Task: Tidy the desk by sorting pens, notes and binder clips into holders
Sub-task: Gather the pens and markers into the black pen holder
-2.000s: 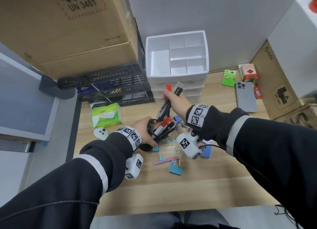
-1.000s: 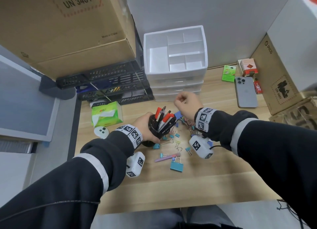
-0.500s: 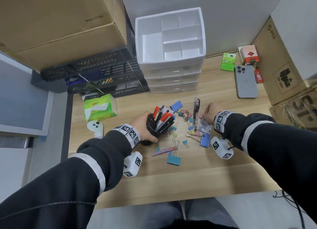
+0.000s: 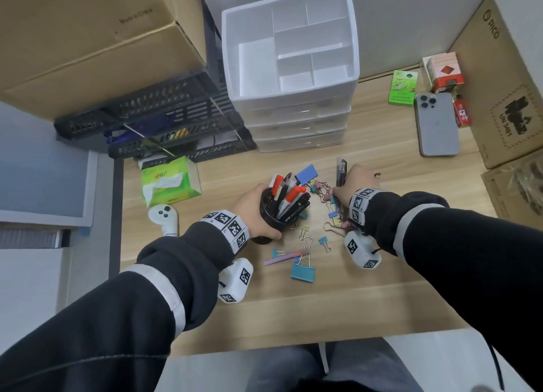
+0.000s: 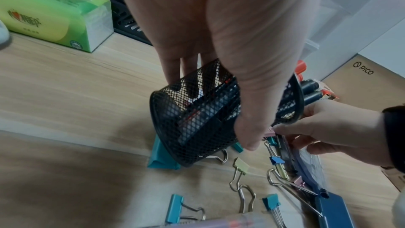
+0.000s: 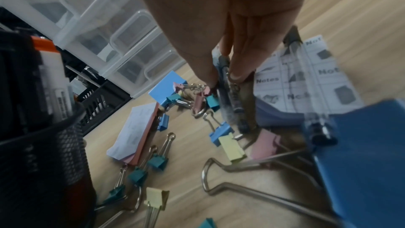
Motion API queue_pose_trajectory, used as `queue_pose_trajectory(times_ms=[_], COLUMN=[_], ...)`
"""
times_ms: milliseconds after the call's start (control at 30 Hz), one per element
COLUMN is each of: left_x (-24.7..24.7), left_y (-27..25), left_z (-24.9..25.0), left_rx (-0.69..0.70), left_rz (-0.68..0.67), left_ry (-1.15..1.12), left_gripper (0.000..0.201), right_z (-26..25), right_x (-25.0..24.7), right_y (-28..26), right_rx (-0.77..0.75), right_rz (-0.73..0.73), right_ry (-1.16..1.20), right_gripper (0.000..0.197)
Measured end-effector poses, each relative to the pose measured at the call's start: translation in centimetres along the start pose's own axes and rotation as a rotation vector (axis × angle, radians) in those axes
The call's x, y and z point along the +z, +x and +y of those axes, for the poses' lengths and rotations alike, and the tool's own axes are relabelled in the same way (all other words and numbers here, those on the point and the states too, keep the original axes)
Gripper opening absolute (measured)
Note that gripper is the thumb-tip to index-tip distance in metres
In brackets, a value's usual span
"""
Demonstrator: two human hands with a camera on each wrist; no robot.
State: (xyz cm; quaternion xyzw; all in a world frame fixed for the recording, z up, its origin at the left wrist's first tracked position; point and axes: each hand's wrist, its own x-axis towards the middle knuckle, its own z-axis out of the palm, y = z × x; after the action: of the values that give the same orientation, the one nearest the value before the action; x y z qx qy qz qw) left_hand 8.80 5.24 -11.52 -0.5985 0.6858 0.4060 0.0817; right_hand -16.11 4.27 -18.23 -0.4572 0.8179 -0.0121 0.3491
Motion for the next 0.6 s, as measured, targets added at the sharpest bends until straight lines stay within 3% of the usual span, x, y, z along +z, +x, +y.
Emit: queue_pose_trajectory(times_ms=[433, 600], left_x=[0.2, -0.1], left_y=[1.0, 1.0], left_z=[0.8, 0.8], left_rx=[0.024, 0.018], left_rz=[-0.007, -0.017], left_ry=[-0.011, -0.002], left_gripper=[0.099, 0.097], right_z=[-1.3, -1.2], right_x=[0.1, -1.1], right_y=[-0.8, -1.3], right_rx=[-0.012, 0.031], right_rz=[-0.026, -0.055], right_ry=[-0.053, -0.036], right_gripper=[0.052, 0.037])
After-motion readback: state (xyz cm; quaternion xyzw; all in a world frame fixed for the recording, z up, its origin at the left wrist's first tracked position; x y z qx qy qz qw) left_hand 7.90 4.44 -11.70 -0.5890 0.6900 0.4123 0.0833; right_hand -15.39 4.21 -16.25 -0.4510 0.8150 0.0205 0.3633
